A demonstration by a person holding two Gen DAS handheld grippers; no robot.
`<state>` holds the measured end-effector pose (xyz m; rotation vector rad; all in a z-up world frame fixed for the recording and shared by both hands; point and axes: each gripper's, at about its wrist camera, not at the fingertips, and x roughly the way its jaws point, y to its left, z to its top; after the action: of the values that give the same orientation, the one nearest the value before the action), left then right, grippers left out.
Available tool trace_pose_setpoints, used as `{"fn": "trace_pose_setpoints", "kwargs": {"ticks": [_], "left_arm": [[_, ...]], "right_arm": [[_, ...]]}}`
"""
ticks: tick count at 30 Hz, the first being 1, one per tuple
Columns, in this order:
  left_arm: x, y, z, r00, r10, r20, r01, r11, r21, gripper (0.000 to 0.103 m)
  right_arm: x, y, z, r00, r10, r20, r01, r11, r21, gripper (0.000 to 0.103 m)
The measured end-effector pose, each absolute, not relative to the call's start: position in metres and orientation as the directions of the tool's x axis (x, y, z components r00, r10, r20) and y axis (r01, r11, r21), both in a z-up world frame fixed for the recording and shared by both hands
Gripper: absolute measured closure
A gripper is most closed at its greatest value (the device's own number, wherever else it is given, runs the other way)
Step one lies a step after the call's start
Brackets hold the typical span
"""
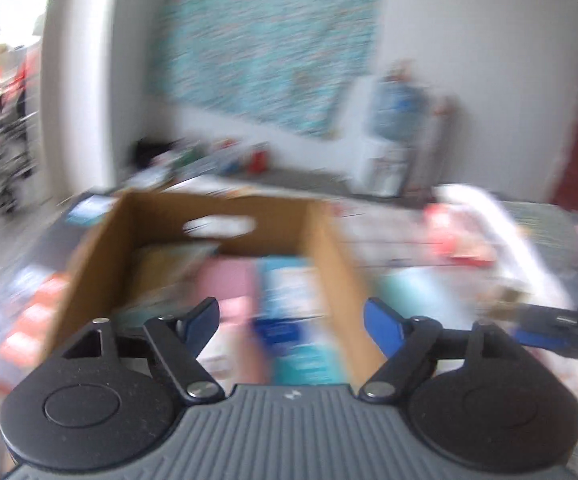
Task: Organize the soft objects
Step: 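Move the right tool back over the bed to the white yogurt cup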
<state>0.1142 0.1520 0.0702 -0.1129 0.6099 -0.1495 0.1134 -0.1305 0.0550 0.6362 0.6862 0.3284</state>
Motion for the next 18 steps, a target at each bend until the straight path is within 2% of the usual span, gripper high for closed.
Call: {"fn": "trace_pose_setpoints", "kwargs": {"ticks": [5,10,13,18], "left_arm": [[0.105,0.062,0.075,0.779,-0.358,-0.515,0.336,0.931,-0.140,0.015],[0.094,-0.014,0.047,0.717,-0.462,-0.522,0.461,0.876,-0.141,0.015],[0.083,-0.051,0.028,0.697,-0.488,-0.525,0.504,0.854,-0.124,0.016],[0.068,-0.096,-0.002,0.705,-0.465,-0.535,0.522,0.851,-0.052,0.016]], "right_arm": [[0.080,-0.198,0.052,0.809,0.316,-0.495,0.073,0.782,0.619,0.047],[0.041,-0.251,0.037,0.824,0.217,-0.523,0.182,0.773,0.607,0.045],[0.025,-0.275,0.023,0.810,0.178,-0.559,0.237,0.772,0.590,0.045],[0.005,-0.298,0.006,0.789,0.148,-0.596,0.285,0.772,0.568,0.045]]}}
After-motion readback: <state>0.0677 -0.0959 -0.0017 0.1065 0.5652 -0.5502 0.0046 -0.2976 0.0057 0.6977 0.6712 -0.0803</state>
